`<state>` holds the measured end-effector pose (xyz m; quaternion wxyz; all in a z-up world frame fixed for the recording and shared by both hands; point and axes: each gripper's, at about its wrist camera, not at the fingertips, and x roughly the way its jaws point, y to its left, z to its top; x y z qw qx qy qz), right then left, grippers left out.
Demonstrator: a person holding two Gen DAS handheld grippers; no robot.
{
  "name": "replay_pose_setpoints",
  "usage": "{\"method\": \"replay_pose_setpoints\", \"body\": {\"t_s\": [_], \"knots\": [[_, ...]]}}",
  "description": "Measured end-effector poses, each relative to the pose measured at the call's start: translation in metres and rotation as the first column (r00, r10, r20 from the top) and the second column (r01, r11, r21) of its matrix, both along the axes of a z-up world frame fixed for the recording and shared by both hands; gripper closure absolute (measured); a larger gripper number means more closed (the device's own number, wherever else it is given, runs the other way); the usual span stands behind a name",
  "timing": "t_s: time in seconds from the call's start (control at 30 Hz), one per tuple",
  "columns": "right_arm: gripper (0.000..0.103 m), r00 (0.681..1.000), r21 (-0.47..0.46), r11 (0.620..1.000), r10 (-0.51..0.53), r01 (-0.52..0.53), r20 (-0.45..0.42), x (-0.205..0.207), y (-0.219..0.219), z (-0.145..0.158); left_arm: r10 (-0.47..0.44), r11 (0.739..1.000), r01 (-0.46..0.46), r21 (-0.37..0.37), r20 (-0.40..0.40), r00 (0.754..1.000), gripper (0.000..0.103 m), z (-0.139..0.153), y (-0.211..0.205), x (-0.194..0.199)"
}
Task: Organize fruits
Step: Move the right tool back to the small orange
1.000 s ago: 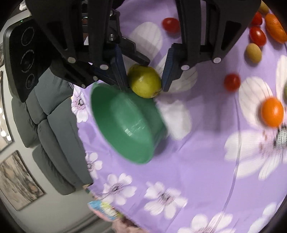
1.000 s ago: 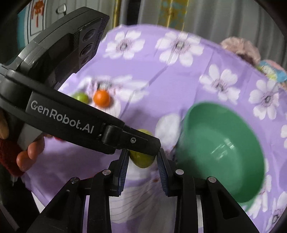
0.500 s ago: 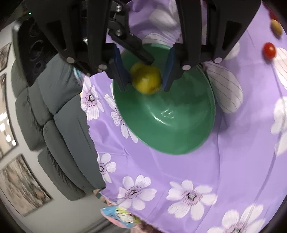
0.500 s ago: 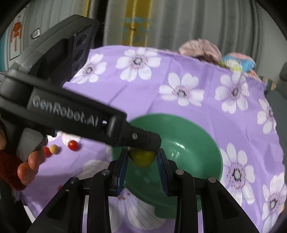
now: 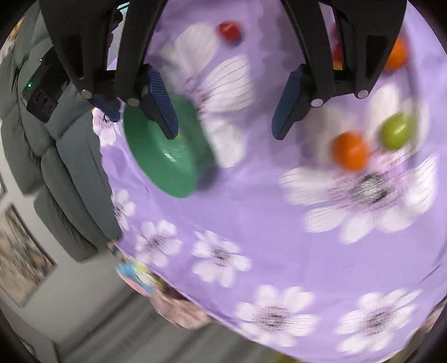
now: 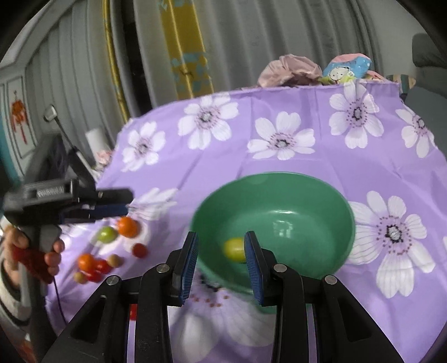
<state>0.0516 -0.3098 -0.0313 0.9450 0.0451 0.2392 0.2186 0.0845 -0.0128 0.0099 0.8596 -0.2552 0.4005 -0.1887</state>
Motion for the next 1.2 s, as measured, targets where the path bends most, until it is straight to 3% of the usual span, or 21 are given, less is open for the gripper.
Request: {"method": "replay_pose_setpoints", "body": {"t_s": [0.2, 0.37, 0.57, 0.77, 0.93, 1.0, 1.2], "knots": [[0.063, 0.995, 0.027, 0.995, 0.099, -0.099, -0.013, -0.016, 0.029, -0.009, 0.218, 0.973, -0.217, 0.074, -0.004, 0.976, 0.024, -0.025, 0.079, -0.064], [0.063, 0.984, 0.026, 0.987, 0.162, -0.161, -0.079, -0.008, 0.062, -0.020, 0.236, 0.970, -0.232, 0.066, -0.055, 0.970, 0.024, -0.040, 0.108, -0.093], [0.063, 0.965, -0.029, 0.972, 0.226, -0.232, -0.132, -0.009, 0.103, -0.032, 0.215, 0.958, -0.212, 0.194, 0.005, 0.977, 0.026, -0.039, 0.097, -0.101], [0.063, 0.961, -0.098, 0.964, 0.231, -0.247, -0.154, -0.010, 0.123, -0.035, 0.132, 0.975, -0.140, 0.170, 0.058, 0.990, 0.026, -0.032, 0.090, -0.081], [0.063, 0.960, -0.101, 0.968, 0.210, -0.231, -0.183, 0.003, 0.136, -0.033, 0.123, 0.972, -0.136, 0.191, 0.080, 0.989, 0.026, -0.014, 0.086, -0.041], [0.063, 0.959, -0.106, 0.970, 0.195, -0.220, -0.207, 0.013, 0.146, -0.031, 0.080, 0.980, -0.095, 0.173, 0.091, 0.993, 0.026, -0.008, 0.083, -0.020], [0.063, 0.946, -0.086, 0.964, 0.226, -0.251, -0.233, 0.037, 0.185, -0.023, -0.027, 0.985, 0.025, 0.173, 0.006, 1.000, 0.034, -0.023, 0.076, 0.031]]}}
